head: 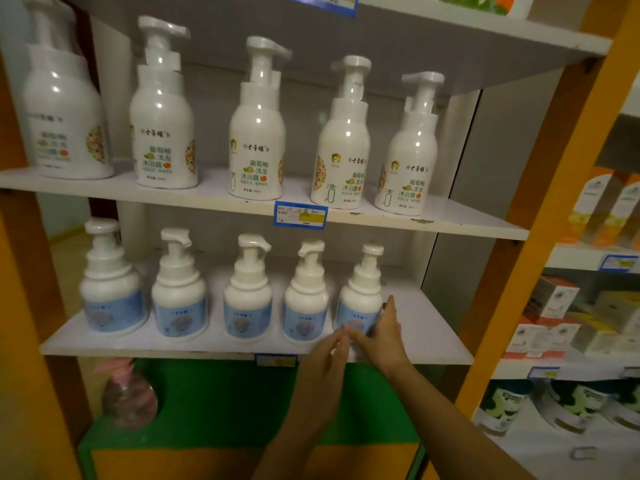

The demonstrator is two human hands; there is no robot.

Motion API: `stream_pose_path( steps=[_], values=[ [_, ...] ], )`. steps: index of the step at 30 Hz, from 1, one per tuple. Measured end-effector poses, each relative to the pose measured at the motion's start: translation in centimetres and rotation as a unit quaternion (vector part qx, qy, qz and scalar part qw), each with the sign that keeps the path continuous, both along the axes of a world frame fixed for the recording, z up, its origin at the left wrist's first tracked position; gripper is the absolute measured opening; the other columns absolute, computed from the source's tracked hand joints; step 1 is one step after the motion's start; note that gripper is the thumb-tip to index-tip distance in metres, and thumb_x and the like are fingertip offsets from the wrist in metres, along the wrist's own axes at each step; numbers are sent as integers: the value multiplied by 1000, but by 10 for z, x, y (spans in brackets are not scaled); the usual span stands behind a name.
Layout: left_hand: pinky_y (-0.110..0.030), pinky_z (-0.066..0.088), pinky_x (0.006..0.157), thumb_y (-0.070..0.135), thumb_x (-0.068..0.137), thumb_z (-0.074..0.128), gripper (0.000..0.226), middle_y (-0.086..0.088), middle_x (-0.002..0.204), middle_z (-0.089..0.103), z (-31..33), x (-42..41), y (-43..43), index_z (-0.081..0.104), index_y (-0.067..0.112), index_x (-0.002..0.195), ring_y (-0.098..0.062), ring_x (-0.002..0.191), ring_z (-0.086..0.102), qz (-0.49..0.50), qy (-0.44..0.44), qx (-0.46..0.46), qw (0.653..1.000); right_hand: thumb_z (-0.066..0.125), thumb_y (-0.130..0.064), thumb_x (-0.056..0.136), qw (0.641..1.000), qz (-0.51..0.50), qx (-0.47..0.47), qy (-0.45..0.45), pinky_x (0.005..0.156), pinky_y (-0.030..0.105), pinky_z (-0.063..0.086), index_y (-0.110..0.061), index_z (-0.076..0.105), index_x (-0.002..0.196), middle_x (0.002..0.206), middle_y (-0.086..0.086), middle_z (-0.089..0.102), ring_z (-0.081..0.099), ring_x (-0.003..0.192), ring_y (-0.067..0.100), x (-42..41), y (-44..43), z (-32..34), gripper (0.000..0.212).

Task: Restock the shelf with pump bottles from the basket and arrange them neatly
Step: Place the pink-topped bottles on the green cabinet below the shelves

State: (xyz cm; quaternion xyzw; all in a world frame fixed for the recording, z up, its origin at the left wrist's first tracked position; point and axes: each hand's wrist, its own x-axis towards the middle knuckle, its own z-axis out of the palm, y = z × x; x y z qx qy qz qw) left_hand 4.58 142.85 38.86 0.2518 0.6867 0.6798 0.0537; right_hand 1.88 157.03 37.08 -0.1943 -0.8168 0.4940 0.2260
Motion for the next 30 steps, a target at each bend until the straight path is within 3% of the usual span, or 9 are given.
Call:
stream_pose_path(
  steps=[3, 6, 8, 11, 14, 16, 23, 28, 30],
  values=[
    [-10, 47, 72, 14, 93, 44, 25, 9, 84, 64, -23, 8, -34, 57, 32, 81, 1, 80, 61, 46, 49, -38, 997, 57, -24, 88, 989, -105, 63, 81, 103, 33, 36, -13, 36, 133, 123, -11, 40, 39, 119, 10, 45, -37, -16, 51],
    [-34, 52, 69, 22, 91, 45, 20, 8, 71, 63, -59, 20, -65, 59, 30, 79, -11, 67, 61, 42, 72, -118, 989, 48, -4, 90, 988, -71, 118, 73, 91, 31, 42, -8, 56, 110, 104, -4, 51, 54, 105, 22, 94, -67, -67, 21],
    [-40, 52, 69, 32, 86, 43, 21, 5, 71, 64, -87, 30, -84, 62, 24, 82, -16, 67, 62, 19, 74, -201, 977, 48, 3, 88, 993, -10, 117, -25, 88, 29, 41, -10, 59, 103, 101, -3, 54, 57, 101, 23, 122, -80, -113, 23],
    [-43, 51, 76, 45, 82, 38, 41, -7, 90, 69, -133, 40, -109, 64, 15, 94, -26, 83, 63, -11, 62, -322, 945, 51, 4, 84, 979, 49, 109, -163, 90, 30, 44, -17, 61, 103, 106, 0, 59, 57, 103, 22, 157, -98, -167, 30],
    [-38, 49, 81, 30, 89, 46, 24, -9, 102, 67, -175, 48, -129, 61, 16, 102, -27, 95, 61, -38, 43, -412, 909, 47, -4, 89, 962, 84, 83, -245, 97, 37, 44, -19, 58, 108, 108, 0, 56, 53, 101, 17, 179, -113, -201, 27],
    [-36, 47, 82, 25, 91, 45, 23, -8, 106, 65, -202, 57, -136, 58, 15, 107, -24, 97, 60, -67, 32, -461, 884, 43, -8, 93, 943, 99, 80, -308, 95, 28, 42, -14, 55, 114, 112, 1, 54, 52, 103, 15, 189, -122, -219, 25],
    [-30, 50, 80, 29, 89, 46, 20, -4, 102, 63, -293, 100, -167, 57, 17, 100, -15, 86, 57, -127, -54, -564, 814, 52, -14, 87, 873, 195, 134, -425, 101, 29, 41, -21, 55, 113, 124, -1, 53, 50, 115, 13, 208, -153, -285, 27],
    [-40, 50, 88, 50, 77, 47, 42, -4, 115, 60, -331, 110, -206, 57, 23, 108, -23, 103, 57, -227, -85, -627, 741, 45, -43, 88, 820, 309, 194, -441, 95, 37, 41, -18, 57, 106, 111, 4, 60, 54, 104, 19, 220, -177, -306, 33],
    [-43, 48, 90, 47, 82, 48, 43, -6, 119, 56, -341, 110, -216, 52, 22, 117, -26, 109, 54, -256, -58, -646, 716, 50, -44, 84, 798, 323, 251, -442, 92, 38, 41, -20, 51, 111, 115, 3, 57, 53, 107, 23, 220, -183, -313, 36]
  ],
)
